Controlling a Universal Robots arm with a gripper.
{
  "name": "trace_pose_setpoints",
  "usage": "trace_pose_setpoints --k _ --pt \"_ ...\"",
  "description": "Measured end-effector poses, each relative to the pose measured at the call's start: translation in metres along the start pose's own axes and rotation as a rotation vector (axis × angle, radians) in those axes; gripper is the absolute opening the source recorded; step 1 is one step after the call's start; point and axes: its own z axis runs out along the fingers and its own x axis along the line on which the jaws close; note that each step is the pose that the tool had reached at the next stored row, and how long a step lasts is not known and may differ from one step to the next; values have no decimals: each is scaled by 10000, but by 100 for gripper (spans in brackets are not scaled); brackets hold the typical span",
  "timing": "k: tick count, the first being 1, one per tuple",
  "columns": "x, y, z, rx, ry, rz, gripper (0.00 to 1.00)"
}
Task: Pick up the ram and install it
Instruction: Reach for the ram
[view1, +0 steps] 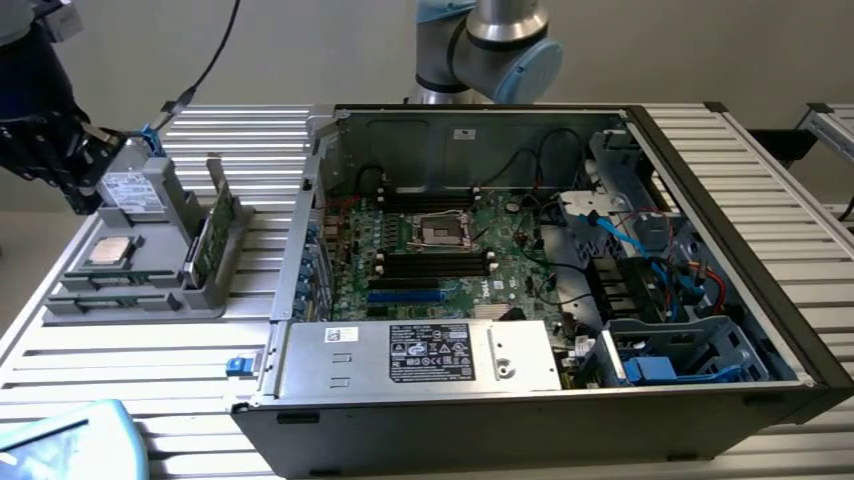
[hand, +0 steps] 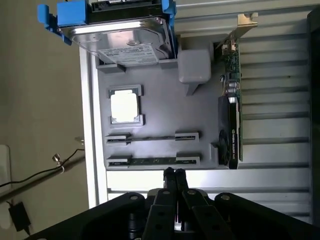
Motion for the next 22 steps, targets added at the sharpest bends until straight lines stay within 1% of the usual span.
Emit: trace_pose_setpoints --k 1,3,5,15,20,22 --pt "1 -14 12 4 42 -16 10" --pt "4 -26 40 12 99 -61 10" --pt "8 -30 69 29 120 -200 10" --pt "40 -38 200 128 152 -1066 10" --pt "84 -43 268 166 162 -1379 10" --pt "88 -44 272 181 167 -1422 10"
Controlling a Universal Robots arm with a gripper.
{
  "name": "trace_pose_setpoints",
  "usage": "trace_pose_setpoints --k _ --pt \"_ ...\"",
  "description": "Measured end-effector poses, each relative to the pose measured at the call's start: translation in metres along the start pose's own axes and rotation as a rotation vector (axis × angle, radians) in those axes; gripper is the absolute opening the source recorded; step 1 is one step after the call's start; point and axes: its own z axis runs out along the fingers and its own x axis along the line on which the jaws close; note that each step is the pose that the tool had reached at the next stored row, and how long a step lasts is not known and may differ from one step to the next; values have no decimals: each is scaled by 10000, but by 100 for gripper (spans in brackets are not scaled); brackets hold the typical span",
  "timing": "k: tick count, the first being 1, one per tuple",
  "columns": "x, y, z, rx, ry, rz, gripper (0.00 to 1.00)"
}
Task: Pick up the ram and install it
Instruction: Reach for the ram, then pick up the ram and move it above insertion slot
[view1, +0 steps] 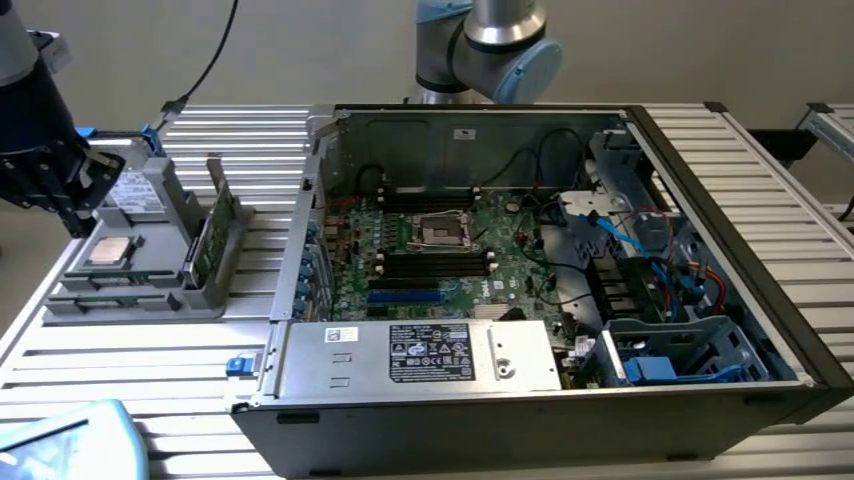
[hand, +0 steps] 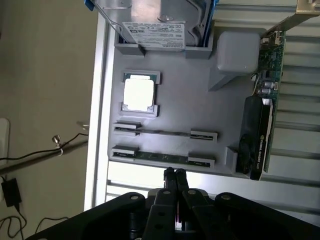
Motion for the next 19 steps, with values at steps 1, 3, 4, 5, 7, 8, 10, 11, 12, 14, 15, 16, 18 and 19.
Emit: trace_pose_setpoints --k 1,3,4,5,7,8,10,11,12,14,15,16,18,19 --pt "0 0 -1 0 1 -1 10" --pt "5 0 0 1 1 0 10" --pt "6 1 0 1 1 0 10" --pt "6 0 0 1 1 0 10" --pt "7 1 0 1 2 0 10" --pt "7 1 0 1 1 0 10" --pt "8 1 0 1 1 0 10" --pt "8 1 0 1 2 0 10" --pt "8 1 0 1 2 0 10" --pt "8 1 0 1 3 -3 10" --pt "8 0 1 8 5 -57 10" --pt "7 0 2 15 9 -207 10" --pt "7 1 7 10 16 -579 10" --pt "7 1 10 6 20 -760 10"
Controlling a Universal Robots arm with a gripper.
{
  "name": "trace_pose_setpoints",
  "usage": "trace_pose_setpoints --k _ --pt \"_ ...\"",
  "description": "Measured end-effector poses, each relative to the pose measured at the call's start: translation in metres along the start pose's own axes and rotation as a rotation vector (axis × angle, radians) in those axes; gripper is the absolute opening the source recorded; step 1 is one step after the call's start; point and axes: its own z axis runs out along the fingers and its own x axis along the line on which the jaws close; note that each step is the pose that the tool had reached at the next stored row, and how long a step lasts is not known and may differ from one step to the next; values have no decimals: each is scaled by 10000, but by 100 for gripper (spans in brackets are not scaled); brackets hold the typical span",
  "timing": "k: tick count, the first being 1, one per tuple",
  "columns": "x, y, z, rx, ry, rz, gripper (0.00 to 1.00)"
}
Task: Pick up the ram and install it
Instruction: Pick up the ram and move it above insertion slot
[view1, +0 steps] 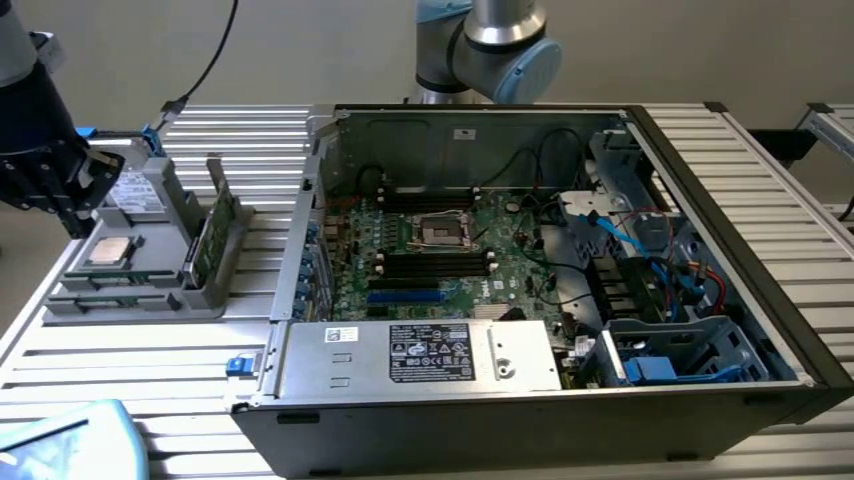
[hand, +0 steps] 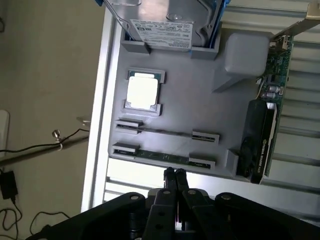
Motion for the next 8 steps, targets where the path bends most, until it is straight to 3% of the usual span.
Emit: trace_pose_setpoints --k 8 --pt "-3 -1 24 -62 22 -1473 10"
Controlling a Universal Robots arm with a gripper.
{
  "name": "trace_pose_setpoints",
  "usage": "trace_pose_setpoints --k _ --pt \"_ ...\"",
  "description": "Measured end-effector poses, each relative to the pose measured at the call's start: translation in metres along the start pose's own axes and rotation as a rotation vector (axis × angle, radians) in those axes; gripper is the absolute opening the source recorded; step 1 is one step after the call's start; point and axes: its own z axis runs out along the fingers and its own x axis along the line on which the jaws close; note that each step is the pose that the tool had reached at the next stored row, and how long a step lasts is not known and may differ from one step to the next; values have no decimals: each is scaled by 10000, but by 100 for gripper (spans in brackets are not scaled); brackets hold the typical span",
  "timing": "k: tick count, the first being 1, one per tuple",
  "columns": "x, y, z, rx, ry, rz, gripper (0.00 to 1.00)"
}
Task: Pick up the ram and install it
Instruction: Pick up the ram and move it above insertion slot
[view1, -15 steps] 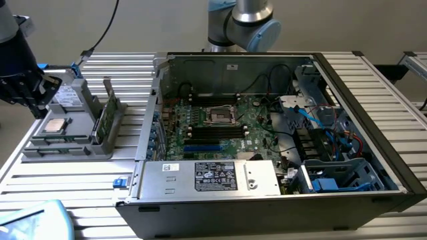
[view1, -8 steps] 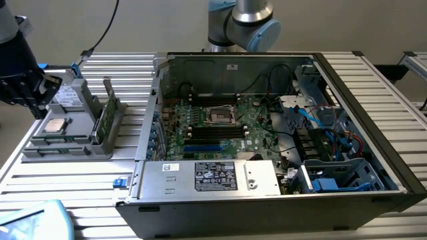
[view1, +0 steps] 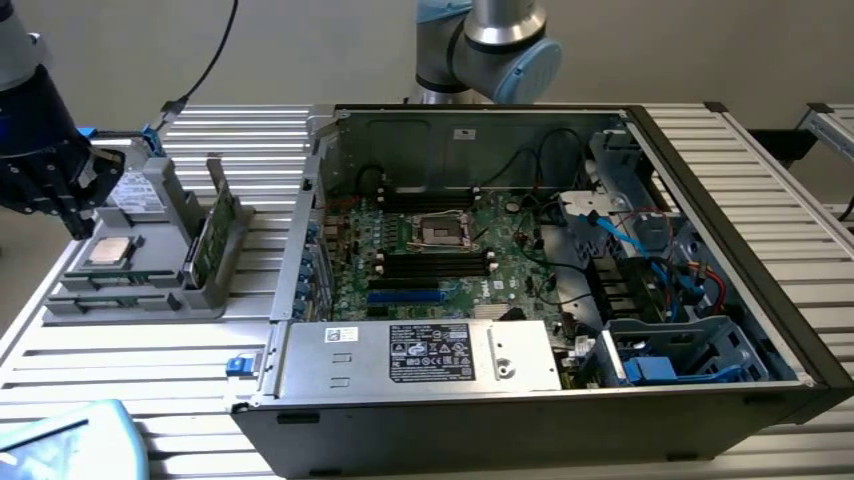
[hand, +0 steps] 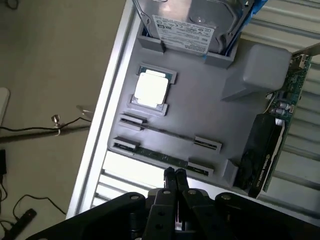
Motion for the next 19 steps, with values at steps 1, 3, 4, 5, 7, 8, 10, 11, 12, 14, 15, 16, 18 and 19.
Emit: trace_pose_setpoints --k 1,3,4,5,7,8,10,11,12,14,15,16,18,19 --pt "-1 0 3 -8 3 -188 10" --pt "-2 -1 10 -20 10 -552 10" --pt "-2 -1 14 -26 13 -735 10" --pt "-3 -1 18 -27 17 -914 10" --pt "-3 -2 25 -18 34 -1281 10" --pt "-4 -3 29 -7 44 -1463 10" --pt "-5 -3 38 22 67 -1830 10" --pt "-5 -3 42 36 78 -2010 10" --pt "-6 -4 47 53 90 -2199 10" --pt "-7 -4 58 88 116 -2556 10" --pt "-8 -5 63 107 128 -2723 10" --pt "-8 -5 70 127 141 -2908 10" --pt "-10 -6 85 168 169 -3281 10" --pt "-11 -7 92 186 182 -3453 10"
